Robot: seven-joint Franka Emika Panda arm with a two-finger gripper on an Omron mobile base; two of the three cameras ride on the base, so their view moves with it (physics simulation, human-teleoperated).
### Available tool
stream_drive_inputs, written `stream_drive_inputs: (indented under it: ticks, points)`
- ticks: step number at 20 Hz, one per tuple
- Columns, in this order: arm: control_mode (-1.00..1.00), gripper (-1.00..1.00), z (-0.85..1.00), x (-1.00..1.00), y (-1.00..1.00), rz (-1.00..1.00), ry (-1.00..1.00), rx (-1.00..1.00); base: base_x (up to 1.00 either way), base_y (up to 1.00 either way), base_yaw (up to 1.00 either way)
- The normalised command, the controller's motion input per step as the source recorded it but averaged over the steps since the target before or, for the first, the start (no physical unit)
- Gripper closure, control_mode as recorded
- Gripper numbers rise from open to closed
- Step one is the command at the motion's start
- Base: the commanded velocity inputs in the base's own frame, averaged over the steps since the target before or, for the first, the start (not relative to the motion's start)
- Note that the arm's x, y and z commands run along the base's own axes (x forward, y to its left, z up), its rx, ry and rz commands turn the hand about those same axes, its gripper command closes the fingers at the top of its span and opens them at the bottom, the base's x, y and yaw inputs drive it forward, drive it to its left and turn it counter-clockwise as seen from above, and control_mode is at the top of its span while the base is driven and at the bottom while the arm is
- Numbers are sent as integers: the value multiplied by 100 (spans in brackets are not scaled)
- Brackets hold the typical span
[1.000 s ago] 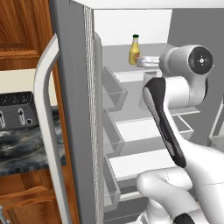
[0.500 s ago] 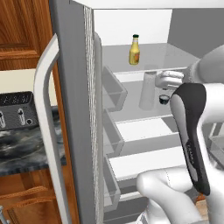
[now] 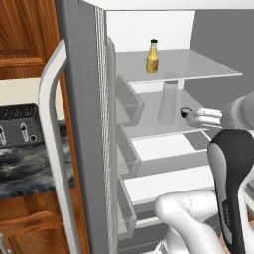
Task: Place the condiment bottle and mustard from the counter to the top shelf of the fridge. If the existing items in the fridge are on the top shelf, move them to other shelves.
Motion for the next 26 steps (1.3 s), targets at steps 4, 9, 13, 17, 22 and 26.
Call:
stream_drive_inputs:
  ticks: [4, 9, 13, 17, 22, 26]
  points:
    - [100, -100, -5, -24, 0, 0, 0, 0, -75, 0, 0]
    - [100, -100, 0, 0, 0, 0, 0, 0, -100, -17, -5]
    - [100, -100, 0, 0, 0, 0, 0, 0, -100, -36, -34]
    - [100, -100, 0, 0, 0, 0, 0, 0, -91, -31, -57]
    - [100, -100, 0, 0, 0, 0, 0, 0, -3, -95, -62]
    - [100, -100, 0, 0, 0, 0, 0, 0, 10, -100, -49]
